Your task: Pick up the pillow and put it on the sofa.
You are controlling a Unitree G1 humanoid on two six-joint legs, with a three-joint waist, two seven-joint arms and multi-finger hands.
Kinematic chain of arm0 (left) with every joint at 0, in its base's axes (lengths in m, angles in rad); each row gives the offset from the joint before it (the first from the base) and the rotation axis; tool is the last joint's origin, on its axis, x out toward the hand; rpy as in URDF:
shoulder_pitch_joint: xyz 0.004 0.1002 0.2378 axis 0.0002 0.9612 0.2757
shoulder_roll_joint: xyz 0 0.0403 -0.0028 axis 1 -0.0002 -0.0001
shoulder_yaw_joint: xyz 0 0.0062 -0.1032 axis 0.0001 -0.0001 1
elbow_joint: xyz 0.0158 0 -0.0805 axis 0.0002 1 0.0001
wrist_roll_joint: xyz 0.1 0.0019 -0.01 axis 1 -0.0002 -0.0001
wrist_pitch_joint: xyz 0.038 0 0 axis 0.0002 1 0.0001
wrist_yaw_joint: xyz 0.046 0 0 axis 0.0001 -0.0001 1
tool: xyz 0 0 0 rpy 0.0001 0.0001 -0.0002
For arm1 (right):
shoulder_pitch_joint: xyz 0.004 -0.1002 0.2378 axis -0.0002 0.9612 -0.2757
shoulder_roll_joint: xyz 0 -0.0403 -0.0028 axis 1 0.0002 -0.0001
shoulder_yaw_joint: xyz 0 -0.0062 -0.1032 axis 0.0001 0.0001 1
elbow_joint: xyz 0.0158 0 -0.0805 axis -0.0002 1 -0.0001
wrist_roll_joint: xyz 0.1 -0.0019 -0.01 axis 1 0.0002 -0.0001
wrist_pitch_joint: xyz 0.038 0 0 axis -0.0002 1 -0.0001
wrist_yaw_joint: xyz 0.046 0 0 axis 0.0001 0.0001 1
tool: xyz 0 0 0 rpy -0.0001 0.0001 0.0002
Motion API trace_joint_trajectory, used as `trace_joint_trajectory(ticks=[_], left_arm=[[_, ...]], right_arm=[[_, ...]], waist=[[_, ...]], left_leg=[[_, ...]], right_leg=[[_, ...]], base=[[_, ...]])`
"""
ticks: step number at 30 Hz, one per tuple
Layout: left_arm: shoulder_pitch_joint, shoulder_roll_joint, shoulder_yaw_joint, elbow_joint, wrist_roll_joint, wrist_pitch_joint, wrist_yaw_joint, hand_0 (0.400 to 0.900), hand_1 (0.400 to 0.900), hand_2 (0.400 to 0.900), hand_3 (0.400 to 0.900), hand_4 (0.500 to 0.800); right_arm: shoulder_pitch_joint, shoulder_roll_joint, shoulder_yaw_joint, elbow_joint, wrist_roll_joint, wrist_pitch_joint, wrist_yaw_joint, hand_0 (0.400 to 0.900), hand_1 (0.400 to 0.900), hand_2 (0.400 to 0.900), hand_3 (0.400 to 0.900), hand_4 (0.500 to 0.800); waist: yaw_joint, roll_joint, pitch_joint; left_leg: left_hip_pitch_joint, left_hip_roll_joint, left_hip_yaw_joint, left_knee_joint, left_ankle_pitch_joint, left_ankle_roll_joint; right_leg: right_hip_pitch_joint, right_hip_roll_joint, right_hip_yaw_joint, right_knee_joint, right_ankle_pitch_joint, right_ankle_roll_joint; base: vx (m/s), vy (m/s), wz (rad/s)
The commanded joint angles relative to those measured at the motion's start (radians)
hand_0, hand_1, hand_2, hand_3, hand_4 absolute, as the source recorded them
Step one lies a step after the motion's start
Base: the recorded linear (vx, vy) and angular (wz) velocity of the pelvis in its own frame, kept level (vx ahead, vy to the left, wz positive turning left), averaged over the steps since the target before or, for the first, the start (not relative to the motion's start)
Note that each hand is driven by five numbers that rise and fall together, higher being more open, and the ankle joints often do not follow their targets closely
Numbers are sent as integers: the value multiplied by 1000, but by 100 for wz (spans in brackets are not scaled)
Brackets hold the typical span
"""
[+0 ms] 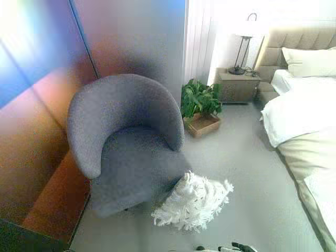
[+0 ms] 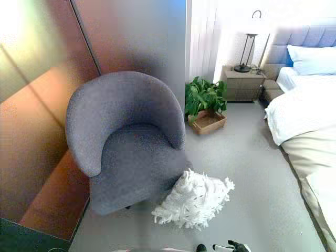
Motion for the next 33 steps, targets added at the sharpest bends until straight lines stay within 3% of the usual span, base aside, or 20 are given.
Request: trace_joint_trajectory(ticks=[1,3,7,13,16,23,33], left_arm=[[-28,-45,-16,54,-17,2,-25,900,900,900,900,800],[-27,-43,-14,51,-21,2,-41,900,900,900,900,800],[-29,-37,-20,42,-29,22,-46,900,900,900,900,800],[-31,10,-43,34,-27,30,-63,900,900,900,900,800],[-21,25,-48,33,-27,24,-69,900,900,900,900,800],[-33,38,-62,30,-53,6,-58,900,900,900,900,800],[-123,48,-92,13,-103,-5,-12,900,900,900,900,800]], right_arm=[[-111,9,16,37,-11,-12,-28,900,900,900,900,800],[-110,7,19,34,-60,-24,-54,900,900,900,900,800],[-120,-18,59,11,-295,-47,-191,900,900,900,900,800],[-179,-102,165,-76,-566,31,-390,900,900,900,900,800],[-198,-133,181,-111,-616,37,-439,900,900,900,900,800],[-283,-211,224,-157,-677,14,-451,900,900,900,900,800],[-521,-333,255,-170,-583,7,-385,900,900,900,900,800]], waist=[[-11,-12,51],[-10,-13,52],[-5,-16,56],[23,-26,80],[32,-29,87],[55,-27,124],[87,9,275]], left_leg=[[13,-52,-59,4,-74,53],[12,-52,-61,4,-73,52],[8,-52,-62,4,-73,53],[-18,-50,-72,4,-63,53],[-29,-50,-78,4,-61,53],[-104,-48,-97,4,-43,50],[-286,-61,-178,4,20,45]], right_leg=[[102,40,-76,3,-95,16],[102,40,-76,3,-95,16],[98,40,-81,3,-92,19],[80,34,-99,3,-83,24],[72,33,-105,3,-81,25],[9,30,-118,3,-70,23],[-159,42,-144,46,-65,-7]], base=[[0,0,0],[0,0,0],[7,-21,1],[-8,-72,10],[11,-62,8],[-35,-73,12],[-114,-73,15]])
